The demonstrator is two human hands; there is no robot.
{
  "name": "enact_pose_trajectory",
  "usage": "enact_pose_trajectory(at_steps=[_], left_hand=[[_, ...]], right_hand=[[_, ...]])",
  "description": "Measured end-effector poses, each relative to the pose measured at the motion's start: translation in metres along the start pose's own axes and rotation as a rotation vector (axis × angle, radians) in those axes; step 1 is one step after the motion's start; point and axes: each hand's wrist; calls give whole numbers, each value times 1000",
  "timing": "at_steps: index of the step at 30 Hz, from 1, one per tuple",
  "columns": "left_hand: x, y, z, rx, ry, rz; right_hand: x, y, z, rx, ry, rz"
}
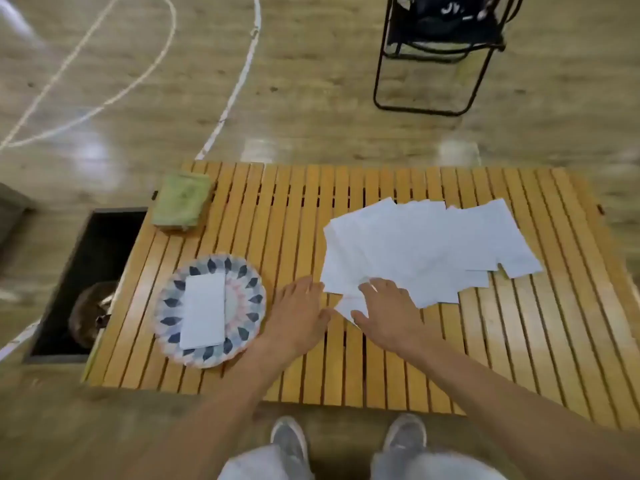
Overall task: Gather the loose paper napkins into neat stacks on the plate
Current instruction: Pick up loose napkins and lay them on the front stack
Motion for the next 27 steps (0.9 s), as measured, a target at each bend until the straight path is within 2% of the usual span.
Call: enact_pose_trajectory(at_steps=[5,10,15,19,23,27], left_hand=[[60,91,19,9,144,-126],[64,155,35,63,240,-285],[24,179,47,43,156,-412],[-37,191,48,-14,93,-435],[-87,190,39,-63,102,-463],[-124,185,20,-33,125,-467]], right_hand=[[37,83,-21,-139,29,-163],[41,126,-28,-161,-26,-383],[29,137,-20,-181,-35,-477],[-9,138,-6,-16,-25,-482],[-61,141,6,207,-89,-568],[-101,140,12,269,-111,-596]])
Point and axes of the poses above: each hand's wrist, its own x-axis towards the middle knuckle, its own y-axis out of the palm, z = x × y, and after that the axes turned 11 degrees about z, right-handed
